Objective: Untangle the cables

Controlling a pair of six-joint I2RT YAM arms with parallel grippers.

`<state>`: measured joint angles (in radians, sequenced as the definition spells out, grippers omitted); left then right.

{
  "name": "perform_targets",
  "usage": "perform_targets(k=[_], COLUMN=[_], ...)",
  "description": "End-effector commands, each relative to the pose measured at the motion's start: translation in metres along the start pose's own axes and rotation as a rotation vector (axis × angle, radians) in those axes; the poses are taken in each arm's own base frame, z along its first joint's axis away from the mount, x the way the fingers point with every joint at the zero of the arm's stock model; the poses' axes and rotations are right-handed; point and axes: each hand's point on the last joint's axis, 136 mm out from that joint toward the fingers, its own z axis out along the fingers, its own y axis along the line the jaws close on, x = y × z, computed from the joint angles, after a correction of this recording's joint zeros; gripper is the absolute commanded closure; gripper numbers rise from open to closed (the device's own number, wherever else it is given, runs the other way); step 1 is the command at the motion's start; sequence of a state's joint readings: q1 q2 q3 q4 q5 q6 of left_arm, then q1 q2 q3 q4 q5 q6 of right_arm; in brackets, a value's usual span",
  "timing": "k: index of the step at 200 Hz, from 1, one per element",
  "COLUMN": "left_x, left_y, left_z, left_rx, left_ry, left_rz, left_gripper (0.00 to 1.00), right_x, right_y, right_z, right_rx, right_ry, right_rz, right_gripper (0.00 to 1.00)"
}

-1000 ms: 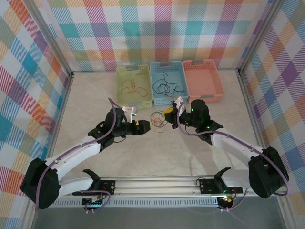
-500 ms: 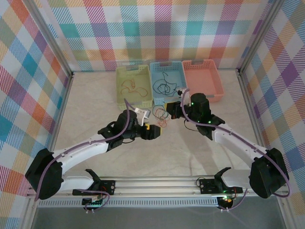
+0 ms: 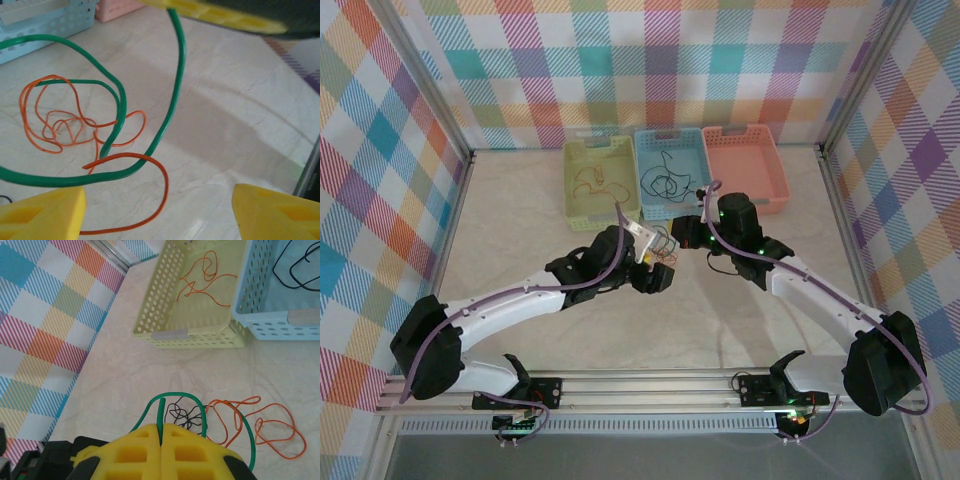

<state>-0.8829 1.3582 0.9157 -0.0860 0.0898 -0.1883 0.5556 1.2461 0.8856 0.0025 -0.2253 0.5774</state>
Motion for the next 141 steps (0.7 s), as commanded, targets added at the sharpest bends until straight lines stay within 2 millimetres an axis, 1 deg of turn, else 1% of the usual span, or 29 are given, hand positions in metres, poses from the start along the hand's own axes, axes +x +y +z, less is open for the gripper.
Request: perform_targets(k=[1, 10, 20, 36, 43, 53, 64, 75, 81, 90, 95, 108, 141], left_x=[0.002, 0.003, 0.004, 0.0, 0.0, 0.0, 0.0, 0.001, 0.001, 0.001, 0.003, 0.003, 0.011], left_y=[0.007, 0.008, 0.01, 0.015, 0.016, 0.014, 0.015, 0.016, 0.017, 0.017, 0.017, 0.018, 0.027], left_z=[0.006, 0.009, 0.012, 0.014, 0.015, 0.016, 0.017, 0.016, 0.015, 0.012, 0.011, 0.005, -0.012], left_rx=[-0.077, -0.091, -0.108, -0.151, -0.152, -0.146, -0.153, -0.157, -0.16, -0.159, -0.159, -0.163, -0.211], left_ry=[0.039, 0.049, 0.059, 0.05, 0.053, 0.057, 0.064, 0.065, 0.063, 0.058, 0.06, 0.055, 0.065], left_rz=[0.092, 0.105, 0.111, 0.114, 0.119, 0.12, 0.115, 0.109, 0.104, 0.098, 0.094, 0.084, 0.06], left_gripper=[0.29, 0.3, 0.35, 0.39, 0.43, 0.52, 0.66, 0.79, 0.84, 0.85, 0.88, 1.0, 1.0], right_x=[-0.016, -0.015, -0.015, -0.015, -0.015, -0.015, -0.017, -0.019, -0.021, -0.023, -0.026, -0.031, -0.053], right_y=[0.018, 0.019, 0.021, 0.023, 0.024, 0.025, 0.025, 0.024, 0.023, 0.022, 0.022, 0.019, 0.003], right_z=[-0.008, -0.008, -0.008, -0.009, -0.009, -0.011, -0.013, -0.016, -0.017, -0.02, -0.022, -0.026, -0.049], right_rx=[-0.048, -0.053, -0.063, -0.071, -0.071, -0.07, -0.063, -0.051, -0.042, -0.027, -0.02, -0.003, 0.034], right_ry=[-0.022, -0.017, -0.012, -0.009, -0.008, -0.008, -0.014, -0.025, -0.034, -0.045, -0.053, -0.074, -0.16], right_rz=[0.025, 0.034, 0.04, 0.045, 0.043, 0.041, 0.032, 0.02, 0.011, 0.0, -0.008, -0.025, -0.006], right_gripper=[1.0, 1.0, 1.0, 1.0, 1.0, 1.0, 1.0, 1.0, 1.0, 1.0, 1.0, 1.0, 1.0])
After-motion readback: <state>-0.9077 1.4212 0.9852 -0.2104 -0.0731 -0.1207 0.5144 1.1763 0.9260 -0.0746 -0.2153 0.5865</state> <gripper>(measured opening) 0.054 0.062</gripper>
